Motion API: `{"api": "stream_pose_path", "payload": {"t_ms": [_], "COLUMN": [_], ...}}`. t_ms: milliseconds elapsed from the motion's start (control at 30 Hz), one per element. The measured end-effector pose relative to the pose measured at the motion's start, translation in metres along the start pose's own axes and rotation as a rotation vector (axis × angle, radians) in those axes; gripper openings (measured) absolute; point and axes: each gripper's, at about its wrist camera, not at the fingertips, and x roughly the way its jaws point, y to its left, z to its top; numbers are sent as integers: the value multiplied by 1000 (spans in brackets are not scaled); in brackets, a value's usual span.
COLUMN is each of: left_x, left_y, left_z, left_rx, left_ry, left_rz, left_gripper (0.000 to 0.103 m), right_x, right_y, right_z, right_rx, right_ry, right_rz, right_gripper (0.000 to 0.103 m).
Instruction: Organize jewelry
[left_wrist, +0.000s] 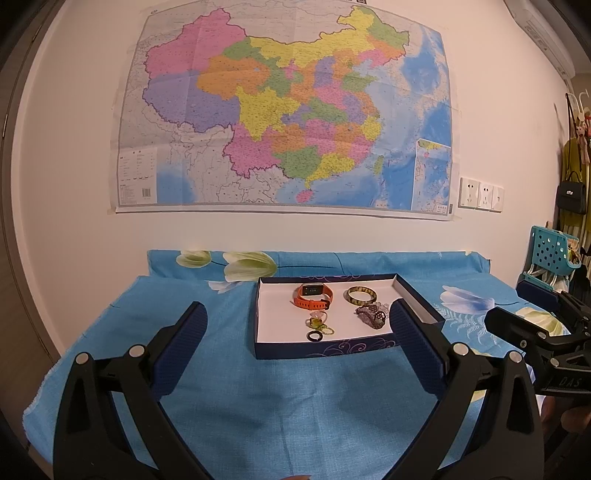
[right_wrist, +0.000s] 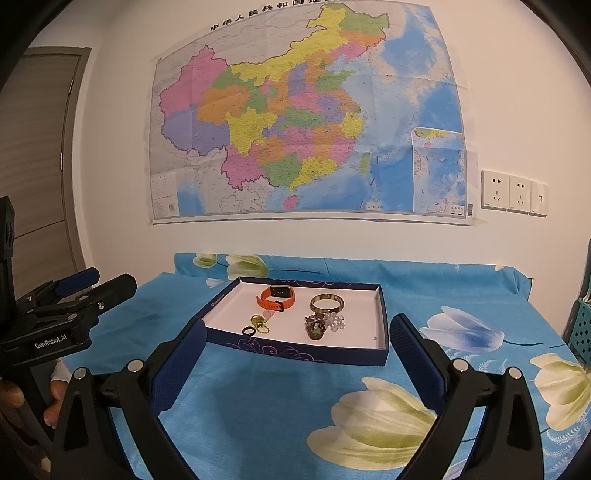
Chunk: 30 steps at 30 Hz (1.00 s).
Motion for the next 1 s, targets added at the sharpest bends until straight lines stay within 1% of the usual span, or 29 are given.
{"api": "stream_pose_path", "payload": {"t_ms": [1000], "left_x": [0], "left_y": [-2], "left_z": [-1], "left_rx": [3], "left_ry": [-1], "left_rz": [1], "left_gripper": [97], "right_x": [1], "right_y": [-1], "right_z": [0], "right_rx": [5], "right_ry": [0], "right_rz": [1], "right_gripper": [96]}}
